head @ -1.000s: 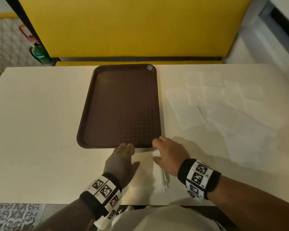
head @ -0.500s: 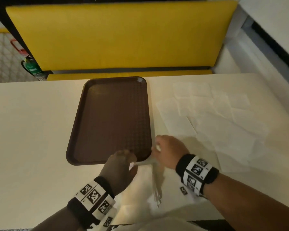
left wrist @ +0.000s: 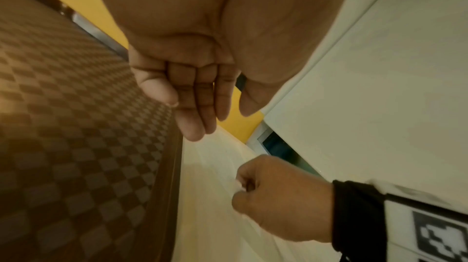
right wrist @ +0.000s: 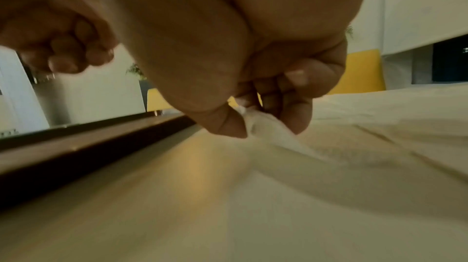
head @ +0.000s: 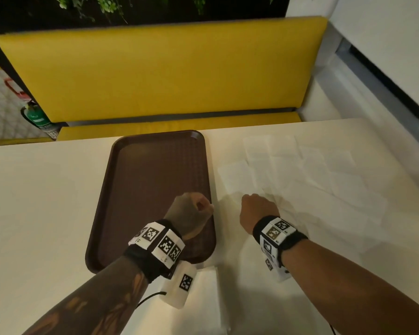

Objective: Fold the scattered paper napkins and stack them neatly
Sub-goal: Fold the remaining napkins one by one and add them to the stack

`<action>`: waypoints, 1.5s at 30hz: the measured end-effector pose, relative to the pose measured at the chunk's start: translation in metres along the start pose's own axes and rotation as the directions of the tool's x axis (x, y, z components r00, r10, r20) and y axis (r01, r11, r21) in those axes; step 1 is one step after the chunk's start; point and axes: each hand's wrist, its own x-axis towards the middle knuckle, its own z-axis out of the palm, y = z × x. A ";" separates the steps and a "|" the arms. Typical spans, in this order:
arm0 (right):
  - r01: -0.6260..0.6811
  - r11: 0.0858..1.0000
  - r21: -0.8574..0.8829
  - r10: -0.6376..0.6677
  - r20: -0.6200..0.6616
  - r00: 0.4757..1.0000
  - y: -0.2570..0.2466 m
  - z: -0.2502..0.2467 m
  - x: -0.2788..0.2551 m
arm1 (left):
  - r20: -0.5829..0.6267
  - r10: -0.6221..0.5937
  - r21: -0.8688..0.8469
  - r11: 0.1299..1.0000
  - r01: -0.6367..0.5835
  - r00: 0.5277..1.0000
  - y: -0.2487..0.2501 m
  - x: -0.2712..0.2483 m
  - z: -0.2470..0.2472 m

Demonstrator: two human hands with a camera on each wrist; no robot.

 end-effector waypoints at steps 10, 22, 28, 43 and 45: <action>0.293 0.950 0.107 -0.254 -0.278 0.926 -0.035 -0.037 -0.056 | 0.312 -0.295 -0.713 0.556 0.427 0.903 0.017 0.027 0.013; 0.413 0.808 0.420 -0.189 -0.479 0.857 0.010 -0.061 -0.062 | 0.136 -0.036 -0.850 0.509 0.135 0.990 0.037 0.008 -0.015; 0.145 0.396 0.907 -0.125 -0.103 0.987 0.026 -0.086 -0.048 | 0.123 0.127 -0.903 0.426 0.058 0.984 0.048 -0.002 -0.033; 0.360 0.177 0.916 -0.092 -0.349 0.933 0.029 -0.093 -0.034 | -0.085 0.151 -0.907 0.397 -0.140 0.985 0.048 0.010 -0.046; 0.319 0.124 0.939 -0.074 -0.312 0.947 0.029 -0.094 -0.032 | -0.057 0.138 -0.906 0.408 -0.109 0.989 0.049 0.009 -0.048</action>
